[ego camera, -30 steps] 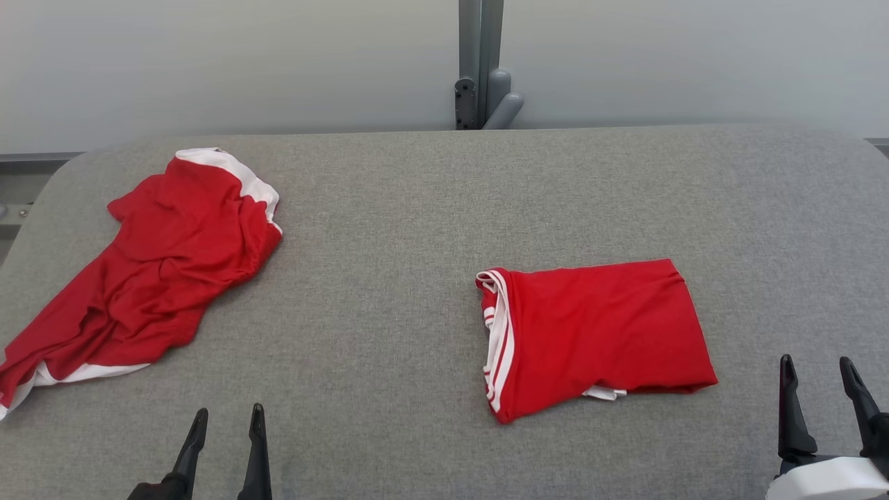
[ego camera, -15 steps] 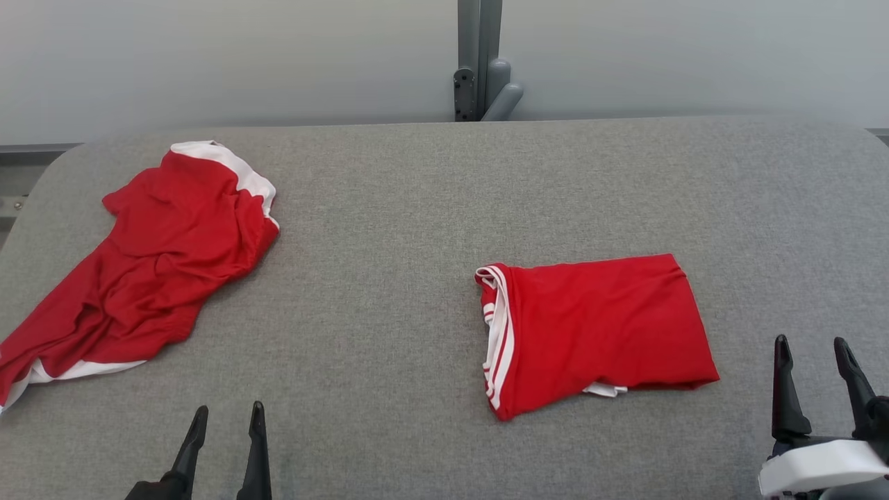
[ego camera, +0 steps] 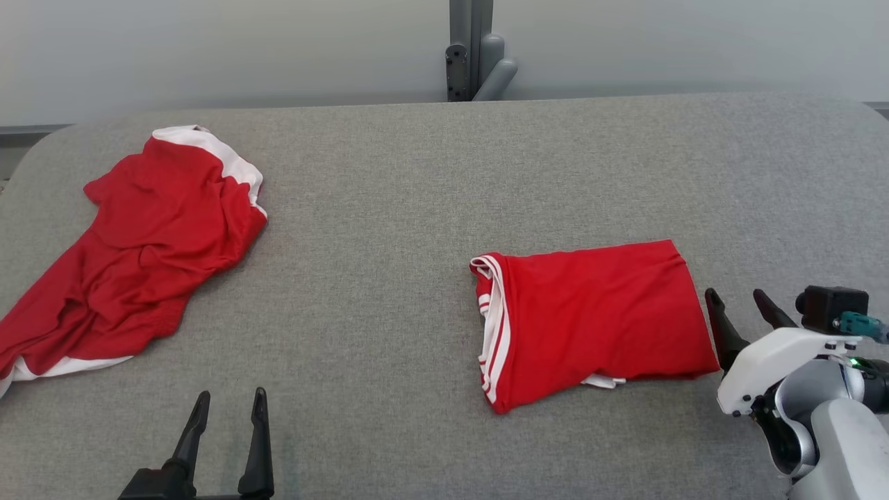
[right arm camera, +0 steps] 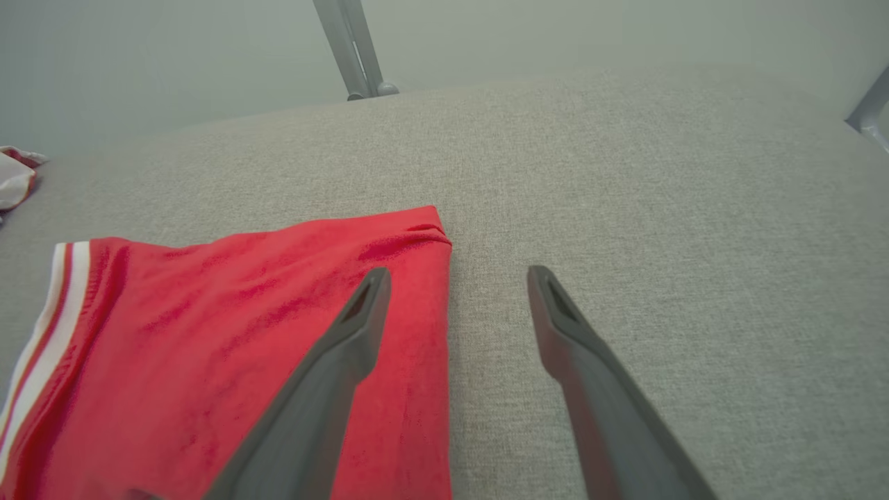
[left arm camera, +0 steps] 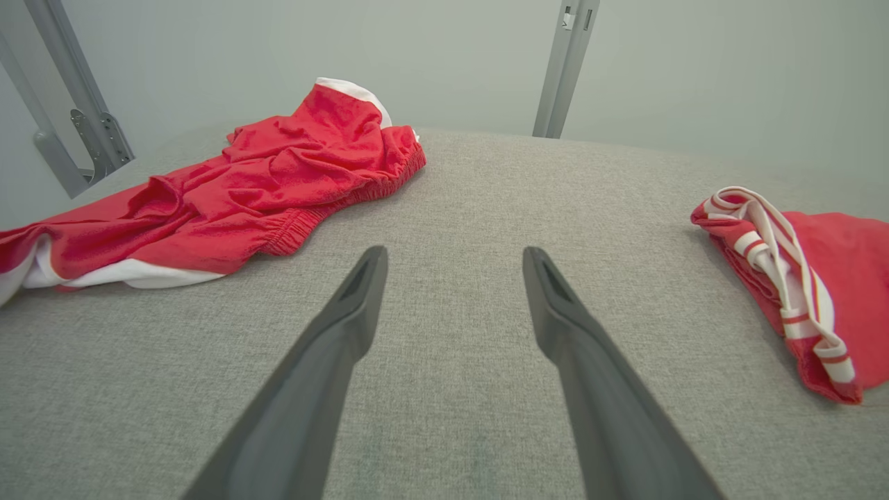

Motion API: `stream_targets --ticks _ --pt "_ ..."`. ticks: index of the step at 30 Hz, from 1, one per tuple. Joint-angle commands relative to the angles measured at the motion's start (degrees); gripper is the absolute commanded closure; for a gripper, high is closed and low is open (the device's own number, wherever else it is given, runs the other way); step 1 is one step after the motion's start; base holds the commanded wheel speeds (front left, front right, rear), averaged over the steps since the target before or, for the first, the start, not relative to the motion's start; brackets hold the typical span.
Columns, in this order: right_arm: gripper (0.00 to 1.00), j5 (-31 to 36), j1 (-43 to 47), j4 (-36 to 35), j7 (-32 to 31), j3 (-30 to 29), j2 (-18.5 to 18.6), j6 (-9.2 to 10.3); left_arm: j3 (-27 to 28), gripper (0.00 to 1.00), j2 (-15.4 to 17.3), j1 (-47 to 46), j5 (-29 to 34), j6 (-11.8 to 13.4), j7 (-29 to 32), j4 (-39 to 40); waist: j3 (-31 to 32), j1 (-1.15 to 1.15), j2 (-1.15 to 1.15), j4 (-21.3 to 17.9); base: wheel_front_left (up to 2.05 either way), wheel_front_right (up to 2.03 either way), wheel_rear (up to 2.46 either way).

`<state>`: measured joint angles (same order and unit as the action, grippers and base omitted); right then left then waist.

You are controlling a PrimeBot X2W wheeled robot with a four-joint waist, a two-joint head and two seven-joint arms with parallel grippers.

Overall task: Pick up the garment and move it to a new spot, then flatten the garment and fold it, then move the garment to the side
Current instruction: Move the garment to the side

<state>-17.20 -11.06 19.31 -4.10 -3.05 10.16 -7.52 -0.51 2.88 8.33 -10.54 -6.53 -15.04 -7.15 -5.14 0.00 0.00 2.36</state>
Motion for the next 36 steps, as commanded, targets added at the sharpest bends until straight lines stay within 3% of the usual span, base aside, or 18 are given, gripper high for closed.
stream_targets --ticks 1,5,20,21,22,23,30,36 --pt "0.0 -0.6 -1.0 0.9 -1.8 -0.3 0.2 0.05 -0.2 0.0 0.1 -1.1 0.2 -0.2 -0.2 0.2 -0.5 0.0 0.0 0.2 0.0 0.0 0.0" --pt "0.0 -3.0 -3.6 3.8 -7.1 -0.5 -0.6 0.03 -0.5 0.0 0.1 -1.6 0.1 -0.3 -0.2 0.0 -1.1 0.0 0.0 0.9 0.0 0.0 0.0" --pt "0.0 -8.1 -7.7 11.0 -12.5 1.2 -1.9 0.02 -0.3 0.0 0.1 -2.5 -0.1 -0.5 -0.2 0.4 -3.0 0.0 0.0 1.6 0.0 0.0 0.0" --pt "0.22 -8.7 -8.1 11.5 -12.8 1.5 -1.8 0.02 -0.3 0.0 0.1 -2.7 0.0 -0.5 -0.2 0.4 -3.3 0.0 0.0 1.6 0.0 0.0 0.0" --pt "0.71 -9.3 -8.5 11.7 -12.9 1.5 -1.7 0.02 -0.4 0.0 0.1 -2.9 0.0 -0.4 -0.2 0.4 -3.6 0.0 0.0 1.5 0.0 0.0 0.0" --pt "1.0 -9.5 -8.9 12.0 -12.8 1.5 -1.6 0.02 -0.4 0.0 0.1 -3.1 0.0 -0.5 -0.2 0.4 -3.9 0.0 0.0 1.5 0.0 0.0 0.0" --pt "1.0 -11.1 -11.2 12.3 -12.3 2.6 -0.1 0.05 0.0 0.0 0.1 -4.3 0.0 -0.6 -0.2 1.0 -6.1 0.0 0.0 0.4 0.0 0.0 0.0" --pt "1.0 -9.4 -14.3 12.2 -12.1 1.9 3.5 0.08 0.6 0.0 0.1 -5.8 0.8 -0.8 -0.2 2.0 -9.6 0.0 0.0 -2.6 0.0 0.0 0.0"
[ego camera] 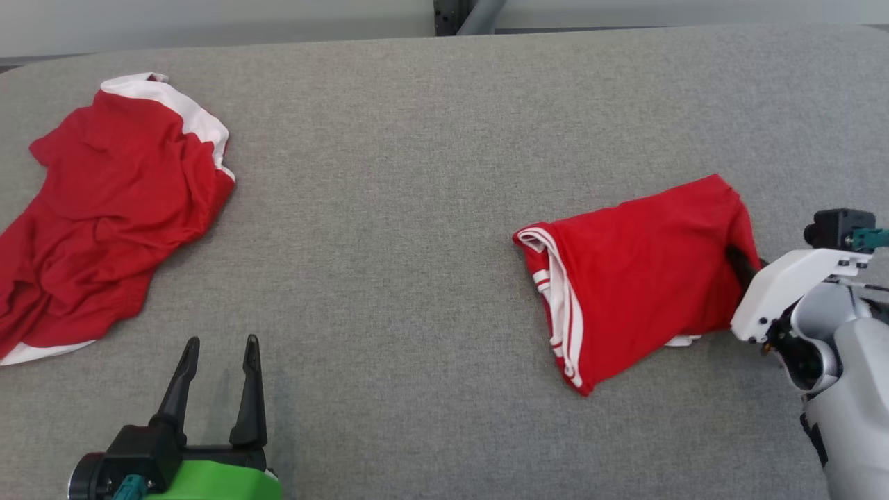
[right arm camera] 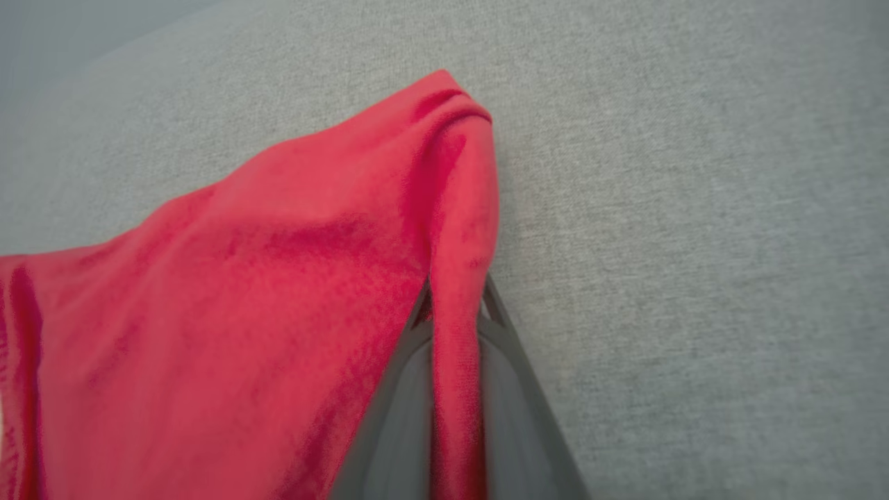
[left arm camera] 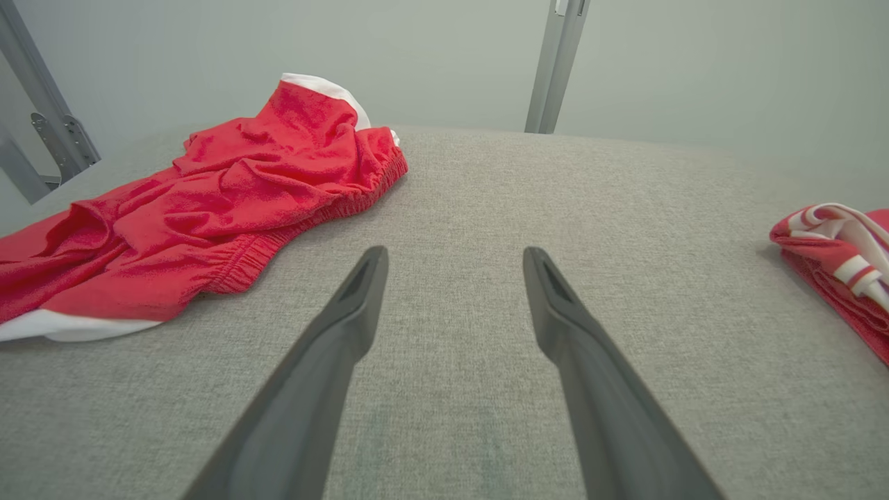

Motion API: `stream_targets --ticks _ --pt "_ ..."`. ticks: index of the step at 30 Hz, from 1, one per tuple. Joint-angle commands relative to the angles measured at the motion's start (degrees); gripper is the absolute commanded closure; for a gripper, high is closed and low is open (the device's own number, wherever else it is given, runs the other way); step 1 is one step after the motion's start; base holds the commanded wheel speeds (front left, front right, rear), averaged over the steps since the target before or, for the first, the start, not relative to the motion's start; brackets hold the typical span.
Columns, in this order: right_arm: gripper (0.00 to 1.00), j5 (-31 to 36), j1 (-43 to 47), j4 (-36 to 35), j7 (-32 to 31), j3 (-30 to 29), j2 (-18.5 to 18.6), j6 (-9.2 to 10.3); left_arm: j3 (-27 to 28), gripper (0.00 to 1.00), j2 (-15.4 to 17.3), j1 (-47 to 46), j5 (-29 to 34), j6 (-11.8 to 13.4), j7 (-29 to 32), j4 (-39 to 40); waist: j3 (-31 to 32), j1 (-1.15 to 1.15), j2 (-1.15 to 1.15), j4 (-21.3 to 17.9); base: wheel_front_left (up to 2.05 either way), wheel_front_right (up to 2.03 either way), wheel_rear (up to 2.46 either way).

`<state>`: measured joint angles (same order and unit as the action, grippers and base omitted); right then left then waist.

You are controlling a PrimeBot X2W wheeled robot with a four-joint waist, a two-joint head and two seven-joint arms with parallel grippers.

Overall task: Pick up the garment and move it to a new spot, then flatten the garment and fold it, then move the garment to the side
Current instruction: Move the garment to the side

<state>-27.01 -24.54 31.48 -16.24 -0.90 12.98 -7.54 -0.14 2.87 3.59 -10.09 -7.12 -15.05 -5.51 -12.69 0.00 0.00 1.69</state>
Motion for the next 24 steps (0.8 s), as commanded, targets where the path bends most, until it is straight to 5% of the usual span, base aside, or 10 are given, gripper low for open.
stream_targets --ticks 1,10,22,23,24 --pt "1.0 0.8 -1.4 0.0 -0.2 -0.8 1.4 0.09 0.3 0.0 0.1 -1.5 0.6 -0.3 -0.1 0.6 -2.8 0.0 0.0 -2.4 0.0 0.0 0.0" --pt "1.0 9.6 -6.2 1.3 -0.2 -11.4 11.9 0.09 -0.6 0.0 2.7 -5.8 1.4 -0.4 -0.1 2.6 -10.0 0.0 0.0 -4.9 0.0 0.0 0.0" --pt "1.0 25.0 -13.4 5.7 3.4 -31.1 10.9 0.1 -0.9 0.0 5.0 -7.1 0.7 -0.5 -0.2 3.7 -13.9 0.0 0.0 -4.0 0.0 0.0 0.0" --pt "0.91 26.4 -13.5 5.9 3.8 -32.2 10.4 0.1 -0.9 0.0 5.0 -6.9 0.7 -0.5 -0.2 3.6 -13.8 0.0 0.0 -4.0 0.0 0.0 0.0" --pt "0.42 27.7 -13.6 6.0 4.3 -33.1 9.8 0.1 -1.0 0.0 4.9 -6.7 0.8 -0.5 -0.2 3.5 -13.7 0.0 0.0 -4.0 0.0 0.0 0.0"
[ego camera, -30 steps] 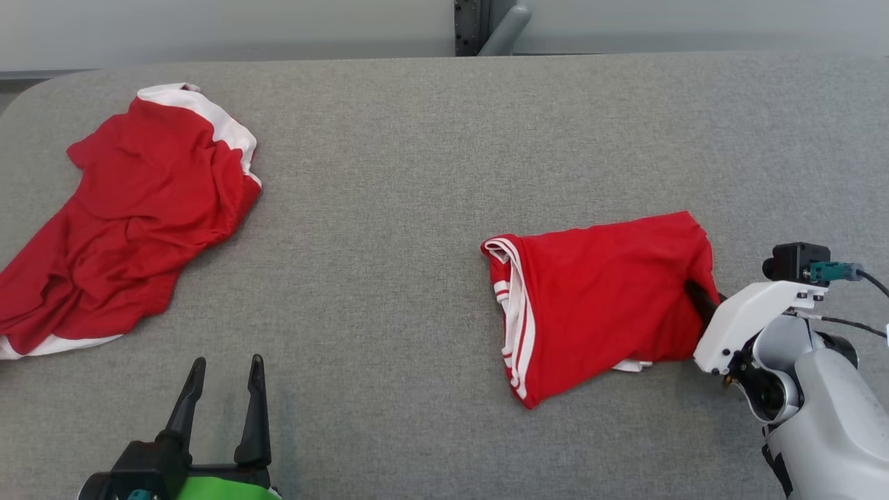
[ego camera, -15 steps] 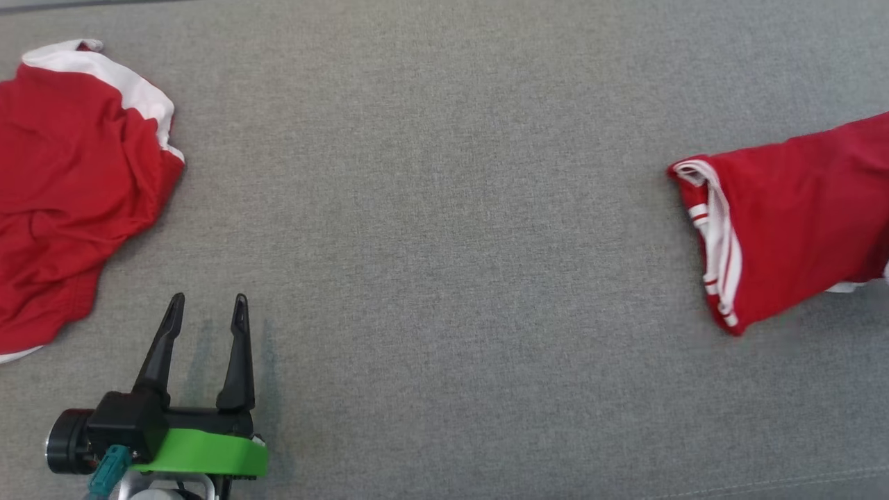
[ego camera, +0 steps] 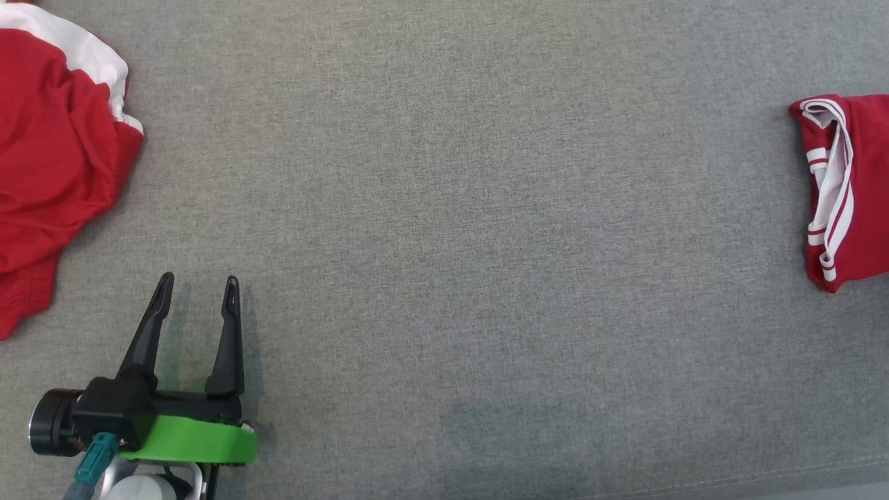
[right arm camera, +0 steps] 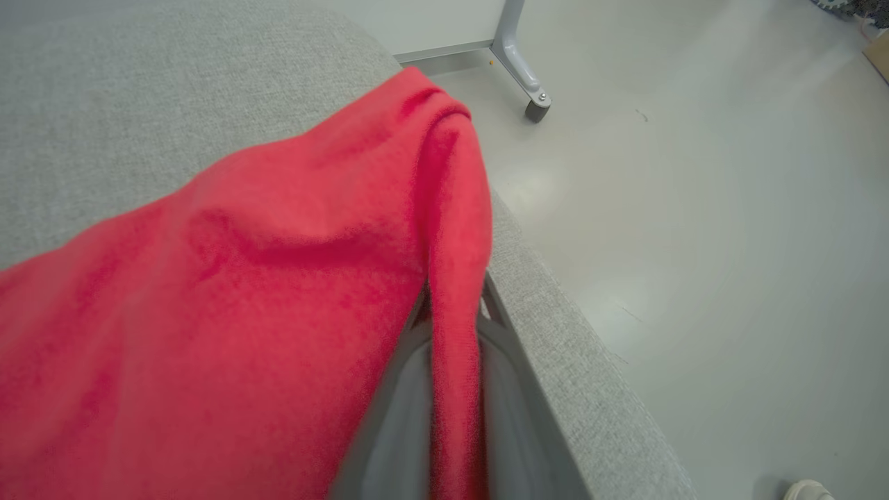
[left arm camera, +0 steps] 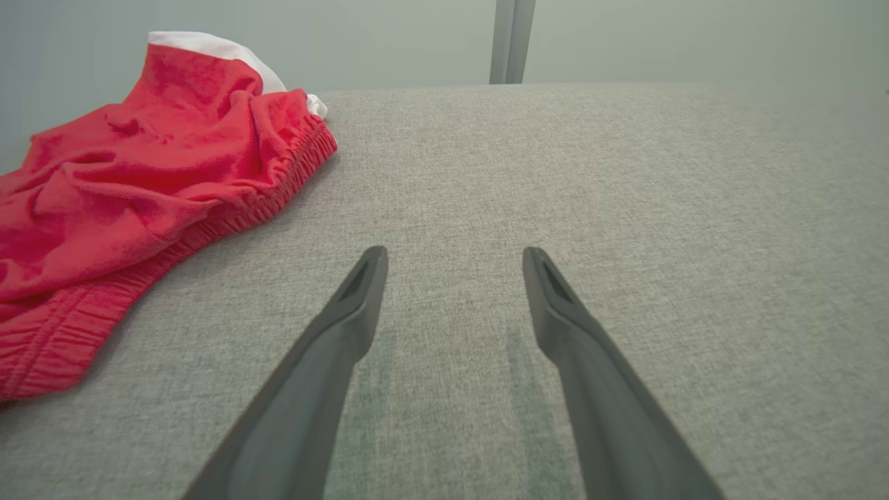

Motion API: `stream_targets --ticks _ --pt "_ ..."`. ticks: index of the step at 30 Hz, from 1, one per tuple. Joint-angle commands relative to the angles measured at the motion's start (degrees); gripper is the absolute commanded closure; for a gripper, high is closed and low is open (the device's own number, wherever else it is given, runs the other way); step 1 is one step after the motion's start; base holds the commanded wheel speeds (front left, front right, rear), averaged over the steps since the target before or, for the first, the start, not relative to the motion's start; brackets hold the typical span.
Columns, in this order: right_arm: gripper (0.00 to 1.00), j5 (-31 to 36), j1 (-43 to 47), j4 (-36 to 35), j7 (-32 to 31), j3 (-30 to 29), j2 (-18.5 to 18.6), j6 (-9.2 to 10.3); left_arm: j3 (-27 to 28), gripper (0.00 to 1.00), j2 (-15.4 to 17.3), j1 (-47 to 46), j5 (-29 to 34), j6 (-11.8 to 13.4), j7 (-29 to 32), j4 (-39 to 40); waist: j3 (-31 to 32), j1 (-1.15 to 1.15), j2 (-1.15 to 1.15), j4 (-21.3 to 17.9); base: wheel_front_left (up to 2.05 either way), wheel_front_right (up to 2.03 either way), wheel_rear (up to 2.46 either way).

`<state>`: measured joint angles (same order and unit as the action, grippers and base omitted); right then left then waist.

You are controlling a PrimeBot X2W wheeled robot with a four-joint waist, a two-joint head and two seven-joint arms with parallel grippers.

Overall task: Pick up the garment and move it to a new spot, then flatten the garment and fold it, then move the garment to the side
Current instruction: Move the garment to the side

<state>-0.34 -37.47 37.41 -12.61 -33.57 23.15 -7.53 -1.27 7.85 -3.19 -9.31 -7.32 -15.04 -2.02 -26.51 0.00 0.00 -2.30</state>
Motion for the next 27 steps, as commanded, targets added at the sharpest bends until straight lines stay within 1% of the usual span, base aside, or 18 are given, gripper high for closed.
stream_targets --ticks 1,5,8,10,12,18,23,27 --pt "0.0 2.3 -0.8 0.3 1.0 -1.5 -0.9 0.09 0.2 0.0 -0.2 0.2 0.1 -0.3 -0.2 -0.1 0.3 0.0 0.0 0.0 0.0 0.0 0.0" --pt "0.0 7.5 -0.6 -1.0 4.2 -3.6 -2.1 0.09 0.1 0.0 -0.9 0.2 0.0 -0.3 -0.2 -0.3 1.4 0.0 0.0 -0.1 0.0 0.0 0.0" --pt "0.0 9.9 -0.1 -2.5 6.8 -3.7 -2.7 0.08 0.1 0.0 -1.2 0.4 0.0 -0.3 -0.2 -0.5 2.3 0.0 0.0 -0.1 0.0 0.0 0.0" --pt "0.0 10.8 0.7 -4.0 9.5 -2.8 -4.0 0.08 0.0 0.0 -1.6 0.9 -0.1 -0.3 -0.2 -0.7 3.3 0.0 0.0 -0.3 0.0 0.0 0.0" --pt "0.0 11.0 1.6 -5.6 12.3 -0.7 -4.9 0.07 0.1 0.0 -2.1 1.3 -0.2 -0.3 -0.2 -1.0 4.4 0.0 0.0 -0.4 0.0 0.0 0.0" --pt "0.0 7.1 6.9 -12.7 19.3 8.0 -7.4 0.09 0.2 0.0 -3.3 2.8 -0.6 -0.3 -0.2 -2.1 9.4 0.0 0.0 -0.6 0.0 0.0 0.0" --pt "0.0 2.5 13.9 -21.1 23.5 15.1 -9.1 0.09 0.9 0.0 -4.4 4.7 -1.0 -0.3 -0.2 -3.1 13.4 0.0 0.0 0.0 0.0 0.0 0.0" --pt "0.0 0.3 20.4 -27.0 25.9 18.3 -11.6 0.09 1.9 0.0 -4.6 5.9 -1.1 -0.3 -0.2 -3.9 15.9 0.0 0.0 0.9 0.0 0.0 0.0"
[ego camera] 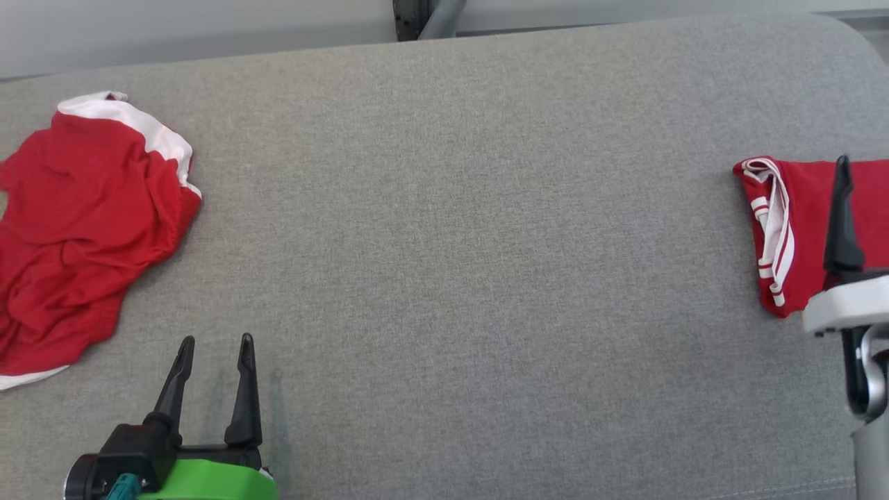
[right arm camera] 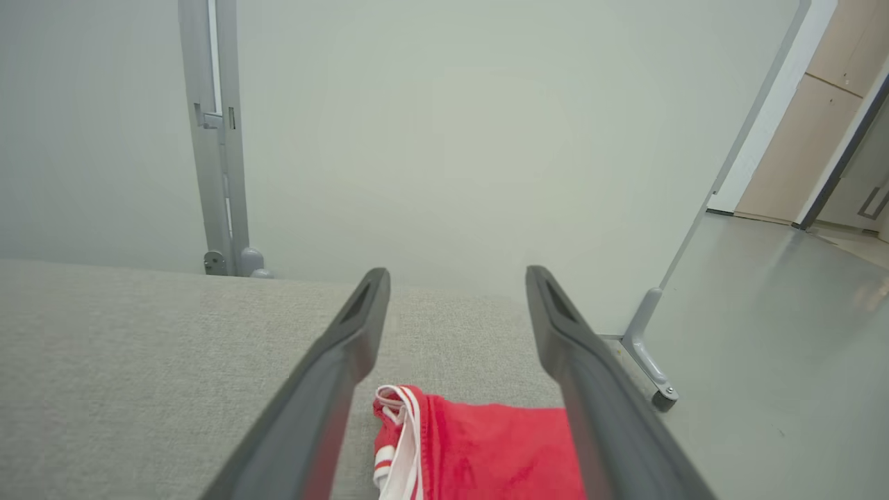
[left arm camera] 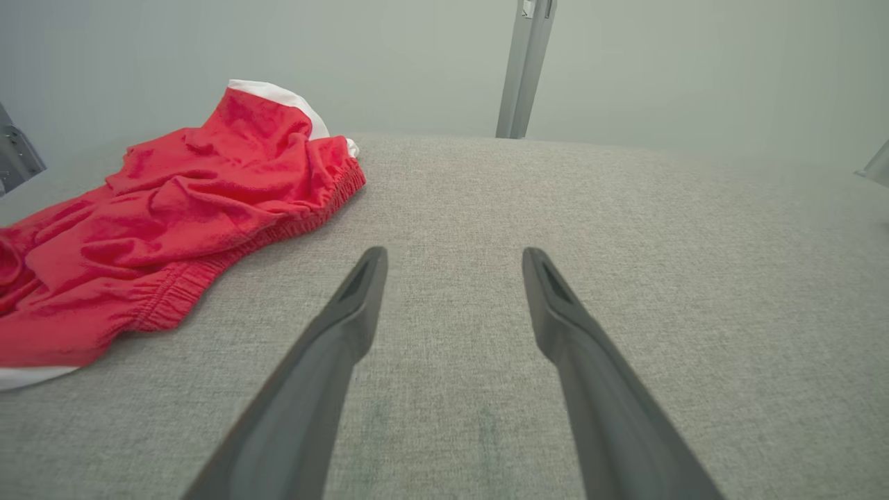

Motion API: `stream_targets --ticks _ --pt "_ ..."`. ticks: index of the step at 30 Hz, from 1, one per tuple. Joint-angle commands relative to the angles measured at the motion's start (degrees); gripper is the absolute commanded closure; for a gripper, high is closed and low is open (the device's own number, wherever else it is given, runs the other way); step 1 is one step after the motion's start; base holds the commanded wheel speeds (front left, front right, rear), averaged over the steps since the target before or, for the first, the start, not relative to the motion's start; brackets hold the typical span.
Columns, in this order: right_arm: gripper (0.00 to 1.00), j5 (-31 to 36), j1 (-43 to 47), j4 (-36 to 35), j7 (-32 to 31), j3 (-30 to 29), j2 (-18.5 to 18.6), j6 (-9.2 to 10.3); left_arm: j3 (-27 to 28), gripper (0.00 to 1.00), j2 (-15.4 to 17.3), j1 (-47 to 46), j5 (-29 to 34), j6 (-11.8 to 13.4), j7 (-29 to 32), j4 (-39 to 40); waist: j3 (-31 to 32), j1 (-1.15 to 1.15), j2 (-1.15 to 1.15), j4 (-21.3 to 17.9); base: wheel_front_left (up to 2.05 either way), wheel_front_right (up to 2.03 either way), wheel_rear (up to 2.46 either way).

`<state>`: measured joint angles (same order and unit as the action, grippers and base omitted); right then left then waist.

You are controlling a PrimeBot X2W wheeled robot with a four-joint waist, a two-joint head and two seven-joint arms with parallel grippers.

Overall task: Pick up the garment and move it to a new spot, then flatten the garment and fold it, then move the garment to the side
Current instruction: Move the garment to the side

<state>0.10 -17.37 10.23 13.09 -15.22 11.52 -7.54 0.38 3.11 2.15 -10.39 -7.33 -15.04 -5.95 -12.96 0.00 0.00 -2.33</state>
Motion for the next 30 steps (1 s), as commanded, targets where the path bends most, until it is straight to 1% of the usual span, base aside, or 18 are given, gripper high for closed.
stream_targets --ticks 1,4,8,13,15,21,30 --pt "0.0 -0.3 1.9 -0.9 0.6 0.5 -0.8 0.1 0.6 0.0 0.0 0.9 -0.2 -0.2 -0.2 -0.2 2.9 0.0 0.0 1.2 0.0 0.0 0.0" --pt "0.0 -1.0 6.3 -2.7 1.6 1.7 -3.0 0.1 1.3 0.0 -0.1 1.6 -0.6 0.1 -0.2 -0.7 4.1 0.0 0.0 1.8 0.0 0.0 0.0" --pt "0.0 -0.9 11.1 -1.4 2.1 1.7 -5.9 0.09 1.7 0.0 -0.1 2.1 -1.0 0.1 -0.2 -1.8 5.5 0.0 0.0 2.5 0.0 0.0 0.0" --pt "0.0 0.4 14.6 -0.4 2.1 2.7 -7.7 0.1 1.8 0.0 -0.2 2.2 -1.5 0.4 -0.2 -3.2 6.7 0.0 0.0 3.0 0.0 0.0 0.0" --pt "0.0 1.0 15.9 0.0 2.1 4.0 -8.3 0.09 1.5 0.0 -0.2 2.1 -1.4 0.6 -0.2 -3.8 7.1 0.0 0.0 3.2 0.0 0.0 0.0" --pt "0.0 1.3 18.6 -1.1 2.1 6.6 -8.5 0.09 0.6 0.0 -0.2 2.2 -1.8 0.8 -0.2 -5.4 8.4 0.0 0.0 3.7 0.0 0.0 0.0" --pt "0.0 -1.4 20.6 -0.8 2.1 8.8 -8.5 0.09 0.2 0.0 -0.1 2.6 -2.3 1.3 -0.2 -6.7 10.1 0.0 0.0 3.9 0.0 0.0 0.0"
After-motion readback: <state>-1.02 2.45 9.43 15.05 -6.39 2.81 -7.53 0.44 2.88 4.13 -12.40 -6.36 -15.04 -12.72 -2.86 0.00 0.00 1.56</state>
